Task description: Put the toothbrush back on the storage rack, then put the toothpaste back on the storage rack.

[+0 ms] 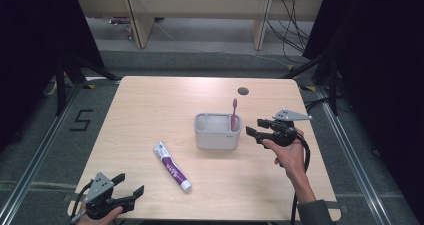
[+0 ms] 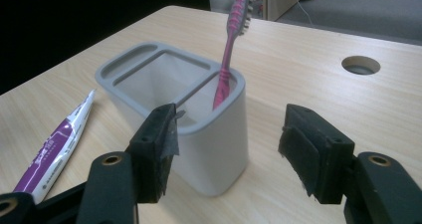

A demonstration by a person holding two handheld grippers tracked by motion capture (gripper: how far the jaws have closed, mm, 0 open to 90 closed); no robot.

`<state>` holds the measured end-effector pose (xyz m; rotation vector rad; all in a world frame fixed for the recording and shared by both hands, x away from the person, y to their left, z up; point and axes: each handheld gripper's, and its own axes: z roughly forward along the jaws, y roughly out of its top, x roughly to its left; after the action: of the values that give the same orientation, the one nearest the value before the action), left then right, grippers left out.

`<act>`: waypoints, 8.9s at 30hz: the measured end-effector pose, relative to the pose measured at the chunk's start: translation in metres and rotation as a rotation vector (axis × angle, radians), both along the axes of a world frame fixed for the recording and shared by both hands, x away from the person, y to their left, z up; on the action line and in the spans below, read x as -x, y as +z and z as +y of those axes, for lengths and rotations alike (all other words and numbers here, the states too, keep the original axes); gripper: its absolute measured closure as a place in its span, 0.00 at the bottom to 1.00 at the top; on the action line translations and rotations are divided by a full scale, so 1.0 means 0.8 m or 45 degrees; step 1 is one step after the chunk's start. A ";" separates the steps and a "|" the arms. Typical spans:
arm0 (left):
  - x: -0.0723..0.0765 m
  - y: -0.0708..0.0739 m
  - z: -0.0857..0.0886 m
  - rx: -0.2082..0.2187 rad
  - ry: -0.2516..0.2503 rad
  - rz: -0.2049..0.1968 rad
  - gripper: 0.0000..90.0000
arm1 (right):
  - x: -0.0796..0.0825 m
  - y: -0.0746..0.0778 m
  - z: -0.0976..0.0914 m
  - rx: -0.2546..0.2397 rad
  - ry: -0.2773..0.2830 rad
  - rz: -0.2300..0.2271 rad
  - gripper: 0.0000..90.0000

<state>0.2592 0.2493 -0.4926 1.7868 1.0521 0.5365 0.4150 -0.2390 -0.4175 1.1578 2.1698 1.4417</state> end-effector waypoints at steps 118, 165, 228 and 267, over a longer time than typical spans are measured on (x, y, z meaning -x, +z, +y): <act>-0.002 -0.004 -0.006 0.038 -0.017 0.112 0.17 | 0.156 -0.094 -0.049 0.198 0.077 0.208 0.25; -0.083 0.001 -0.104 -0.094 -0.008 0.252 0.17 | 0.160 -0.092 -0.049 0.230 0.039 0.175 0.27; -0.129 -0.002 -0.122 -0.448 -0.173 0.495 0.38 | 0.162 -0.090 -0.050 0.225 0.029 0.172 0.28; -0.151 0.021 -0.145 -0.758 -0.508 0.596 0.79 | 0.162 -0.089 -0.051 0.196 0.011 0.191 0.29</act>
<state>0.3803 0.1330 -0.4754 2.6655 0.8415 0.1861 0.2851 -0.2801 -0.4887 1.2374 2.3418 1.2011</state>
